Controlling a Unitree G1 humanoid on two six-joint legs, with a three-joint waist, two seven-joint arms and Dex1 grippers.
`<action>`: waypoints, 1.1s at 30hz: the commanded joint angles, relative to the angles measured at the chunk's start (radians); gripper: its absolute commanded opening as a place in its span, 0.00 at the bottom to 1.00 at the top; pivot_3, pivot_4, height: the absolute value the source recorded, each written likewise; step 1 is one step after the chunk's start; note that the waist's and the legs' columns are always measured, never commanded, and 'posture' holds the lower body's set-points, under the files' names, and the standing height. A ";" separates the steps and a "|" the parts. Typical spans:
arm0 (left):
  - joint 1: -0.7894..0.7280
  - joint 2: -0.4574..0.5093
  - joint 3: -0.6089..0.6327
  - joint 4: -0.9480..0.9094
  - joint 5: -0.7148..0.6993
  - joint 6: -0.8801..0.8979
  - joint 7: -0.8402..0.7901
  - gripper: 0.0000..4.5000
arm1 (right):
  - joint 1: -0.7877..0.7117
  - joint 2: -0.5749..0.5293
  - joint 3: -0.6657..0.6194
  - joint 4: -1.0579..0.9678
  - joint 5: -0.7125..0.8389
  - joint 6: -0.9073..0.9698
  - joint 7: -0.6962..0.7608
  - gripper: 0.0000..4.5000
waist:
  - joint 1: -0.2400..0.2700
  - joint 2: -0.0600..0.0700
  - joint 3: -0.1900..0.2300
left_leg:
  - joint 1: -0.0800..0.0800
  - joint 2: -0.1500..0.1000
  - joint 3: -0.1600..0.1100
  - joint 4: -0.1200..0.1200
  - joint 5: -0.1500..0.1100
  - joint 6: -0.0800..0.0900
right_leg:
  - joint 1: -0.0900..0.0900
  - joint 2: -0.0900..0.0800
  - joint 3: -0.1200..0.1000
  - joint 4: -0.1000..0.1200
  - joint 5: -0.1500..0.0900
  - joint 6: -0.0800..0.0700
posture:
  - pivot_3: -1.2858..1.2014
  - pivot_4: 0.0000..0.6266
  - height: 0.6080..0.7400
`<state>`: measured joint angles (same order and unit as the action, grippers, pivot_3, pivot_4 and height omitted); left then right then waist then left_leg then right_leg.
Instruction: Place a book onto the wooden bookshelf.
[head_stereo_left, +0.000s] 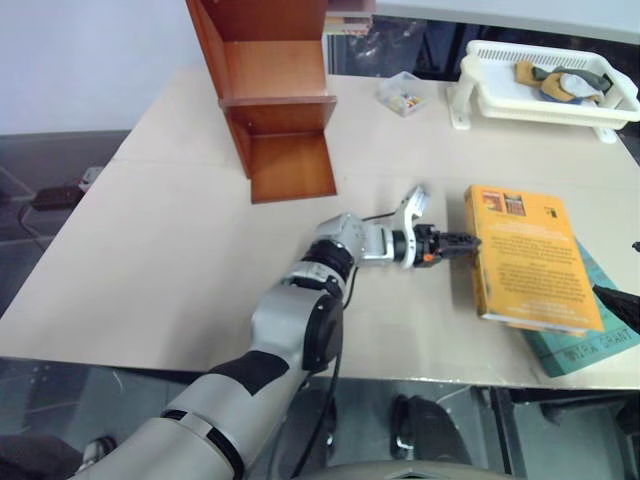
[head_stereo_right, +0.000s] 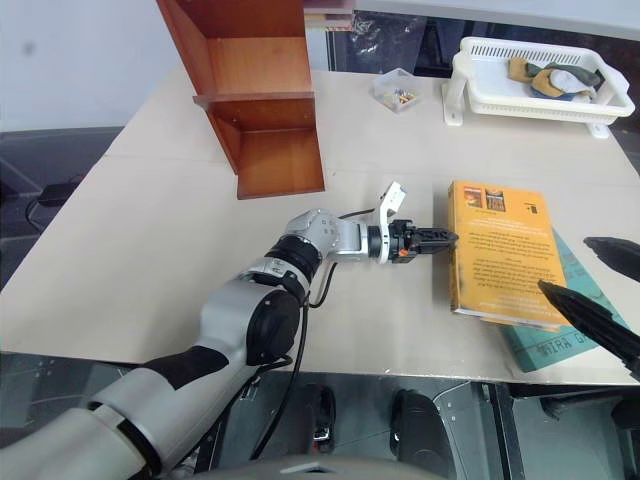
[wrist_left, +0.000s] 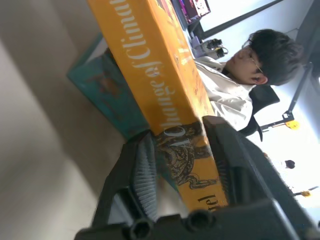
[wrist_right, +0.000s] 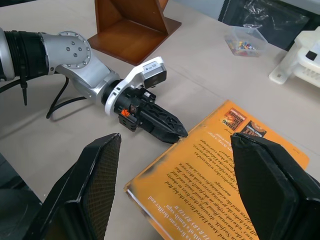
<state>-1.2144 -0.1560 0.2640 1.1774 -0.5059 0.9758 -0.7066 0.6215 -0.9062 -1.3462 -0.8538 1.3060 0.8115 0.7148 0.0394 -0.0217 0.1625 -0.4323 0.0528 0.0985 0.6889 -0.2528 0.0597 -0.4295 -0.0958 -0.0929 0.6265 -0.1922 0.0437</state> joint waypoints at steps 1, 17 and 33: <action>-0.053 -0.079 -0.008 -0.017 -0.006 0.002 -0.041 0.41 | -0.004 -0.011 -0.007 -0.005 0.001 -0.030 -0.016 0.79 | 0.000 0.000 0.000 | 0.000 0.000 0.000 0.000 0.000 0.000 | 0.000 0.000 0.000 0.000 0.000 0.000 | 0.52 0.24 1.00; -0.053 -0.095 -0.023 -0.020 -0.002 -0.007 -0.054 0.66 | 0.000 0.002 0.043 -0.010 -0.040 -0.064 -0.022 0.79 | 0.000 0.000 0.000 | 0.000 0.000 0.000 0.000 0.000 0.000 | 0.000 0.000 0.000 0.000 0.000 0.000 | 0.52 0.24 1.00; -0.049 -0.087 -0.020 -0.014 -0.007 0.002 -0.053 0.18 | 0.012 0.010 0.042 -0.011 -0.050 -0.068 -0.023 0.79 | 0.000 0.000 0.000 | 0.000 0.000 0.000 0.000 0.000 0.000 | 0.000 0.000 0.000 0.000 0.000 0.000 | 0.52 0.24 1.00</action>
<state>-1.2157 -0.1571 0.2383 1.1772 -0.5019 0.9733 -0.7472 0.6296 -0.9012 -1.2941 -0.8676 1.2597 0.7614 0.6918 0.0394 -0.0216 0.1624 -0.4323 0.0527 0.0985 0.6889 -0.2528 0.0597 -0.4295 -0.0958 -0.0929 0.6265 -0.1921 0.0438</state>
